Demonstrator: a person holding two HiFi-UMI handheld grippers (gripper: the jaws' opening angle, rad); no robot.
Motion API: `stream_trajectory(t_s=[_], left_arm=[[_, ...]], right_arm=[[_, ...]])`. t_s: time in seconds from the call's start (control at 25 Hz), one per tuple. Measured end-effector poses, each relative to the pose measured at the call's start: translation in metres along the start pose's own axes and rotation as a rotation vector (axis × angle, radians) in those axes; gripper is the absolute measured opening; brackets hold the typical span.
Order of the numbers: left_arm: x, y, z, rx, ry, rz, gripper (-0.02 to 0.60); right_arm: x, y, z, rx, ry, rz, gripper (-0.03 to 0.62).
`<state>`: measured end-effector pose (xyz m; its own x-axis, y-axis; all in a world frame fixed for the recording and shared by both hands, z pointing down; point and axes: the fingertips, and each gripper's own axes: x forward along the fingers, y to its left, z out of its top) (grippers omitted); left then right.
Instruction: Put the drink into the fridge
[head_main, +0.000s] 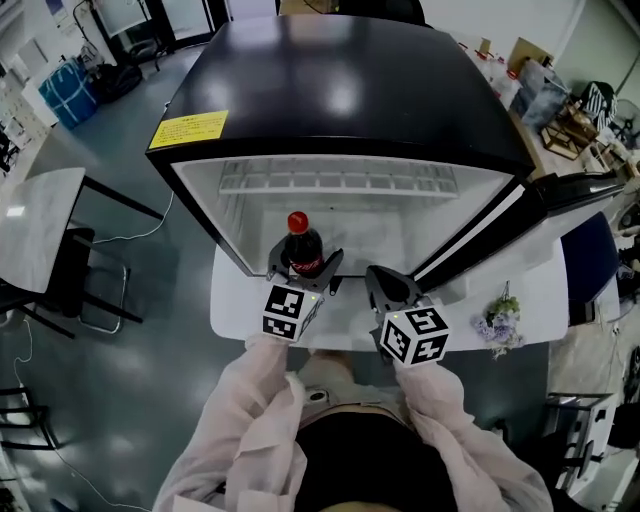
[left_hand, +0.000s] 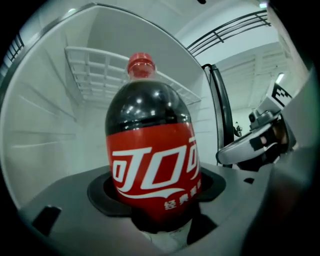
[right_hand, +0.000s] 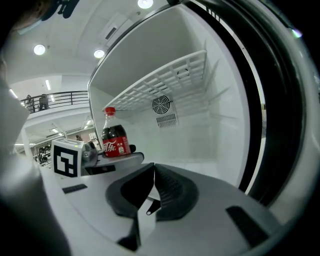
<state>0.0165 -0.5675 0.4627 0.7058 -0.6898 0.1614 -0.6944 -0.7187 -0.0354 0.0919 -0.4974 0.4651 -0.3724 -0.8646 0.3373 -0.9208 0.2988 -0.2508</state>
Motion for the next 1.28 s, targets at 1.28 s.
stream_trajectory(t_s=[1.28], left_arm=[[0.118, 0.033, 0.009, 0.166, -0.131, -0.034, 0.33]], right_arm=[[0.033, -0.031, -0.033, 0.075, 0.065, -0.057, 0.014]])
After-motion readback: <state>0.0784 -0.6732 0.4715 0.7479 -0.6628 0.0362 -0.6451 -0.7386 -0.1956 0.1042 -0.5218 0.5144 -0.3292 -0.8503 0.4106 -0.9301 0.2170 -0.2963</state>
